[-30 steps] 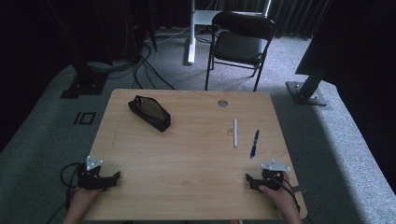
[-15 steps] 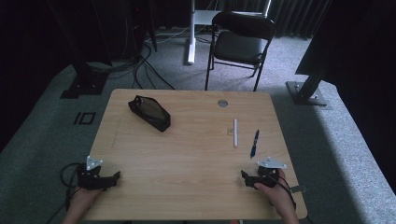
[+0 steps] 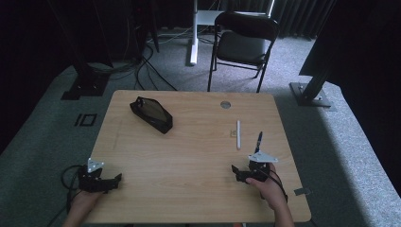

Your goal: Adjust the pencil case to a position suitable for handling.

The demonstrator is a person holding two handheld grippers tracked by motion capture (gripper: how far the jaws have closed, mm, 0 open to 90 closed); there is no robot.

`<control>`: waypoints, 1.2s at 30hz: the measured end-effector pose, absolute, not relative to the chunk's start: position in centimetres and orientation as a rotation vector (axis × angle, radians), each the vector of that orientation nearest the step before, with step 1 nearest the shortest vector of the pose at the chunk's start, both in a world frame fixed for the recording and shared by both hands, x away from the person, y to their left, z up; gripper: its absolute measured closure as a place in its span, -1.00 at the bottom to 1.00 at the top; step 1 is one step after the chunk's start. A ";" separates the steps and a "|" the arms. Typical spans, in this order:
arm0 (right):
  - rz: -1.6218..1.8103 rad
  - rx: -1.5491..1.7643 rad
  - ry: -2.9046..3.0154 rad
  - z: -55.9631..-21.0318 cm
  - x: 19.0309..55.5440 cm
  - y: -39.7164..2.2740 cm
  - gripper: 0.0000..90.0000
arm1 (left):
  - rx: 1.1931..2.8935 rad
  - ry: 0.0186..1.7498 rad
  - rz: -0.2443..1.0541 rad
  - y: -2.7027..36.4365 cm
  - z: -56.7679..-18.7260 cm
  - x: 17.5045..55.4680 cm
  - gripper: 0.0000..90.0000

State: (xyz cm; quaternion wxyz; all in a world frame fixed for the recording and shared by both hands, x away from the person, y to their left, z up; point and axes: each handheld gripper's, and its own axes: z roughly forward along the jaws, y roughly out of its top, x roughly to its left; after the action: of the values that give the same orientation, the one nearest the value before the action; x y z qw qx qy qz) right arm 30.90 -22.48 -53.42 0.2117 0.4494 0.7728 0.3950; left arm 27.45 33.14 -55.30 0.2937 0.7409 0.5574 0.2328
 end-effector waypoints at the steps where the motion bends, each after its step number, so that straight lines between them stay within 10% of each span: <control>1: 1.100 1.245 2.150 -53.4 31.0 -22.3 -0.74 | 1.973 1.484 0.620 33.1 -55.3 27.5 -0.99; 36: 1.194 1.072 2.269 -53.7 35.7 -12.4 -0.71 | 1.976 1.481 0.617 33.2 -55.3 27.4 -0.99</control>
State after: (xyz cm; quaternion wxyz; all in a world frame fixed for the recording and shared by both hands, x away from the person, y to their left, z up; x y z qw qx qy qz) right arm 35.69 -12.36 -53.65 0.1802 0.3794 0.8032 0.4225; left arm 27.38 33.18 -55.29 0.2938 0.7421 0.5562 0.2316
